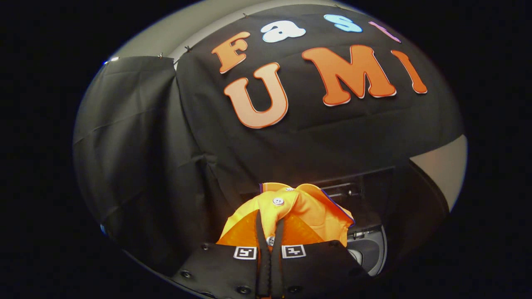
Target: Put the clothes into the washing machine and then close the washing machine lid.
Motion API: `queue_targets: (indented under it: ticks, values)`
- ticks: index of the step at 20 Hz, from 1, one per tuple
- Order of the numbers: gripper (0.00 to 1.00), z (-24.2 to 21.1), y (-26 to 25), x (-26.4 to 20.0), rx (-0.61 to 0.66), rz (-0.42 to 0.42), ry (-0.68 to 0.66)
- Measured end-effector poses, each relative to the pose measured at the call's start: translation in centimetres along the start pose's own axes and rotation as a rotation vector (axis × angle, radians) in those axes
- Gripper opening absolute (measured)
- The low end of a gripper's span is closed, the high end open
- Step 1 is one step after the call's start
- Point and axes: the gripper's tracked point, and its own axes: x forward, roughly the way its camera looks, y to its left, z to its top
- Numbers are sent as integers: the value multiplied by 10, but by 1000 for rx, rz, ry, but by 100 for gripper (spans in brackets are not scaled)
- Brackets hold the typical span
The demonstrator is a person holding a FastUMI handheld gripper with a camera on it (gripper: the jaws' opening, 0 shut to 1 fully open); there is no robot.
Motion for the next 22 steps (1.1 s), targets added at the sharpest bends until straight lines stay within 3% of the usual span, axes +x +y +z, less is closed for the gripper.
queue_targets:
  ticks: [10,15,18,22]
  values:
    - [8,-159,-89,65,67,-219,258]
    - [9,-218,-117,85,107,-278,409]
    - [9,-264,-139,80,145,-359,628]
    - [9,-279,-143,79,154,-400,681]
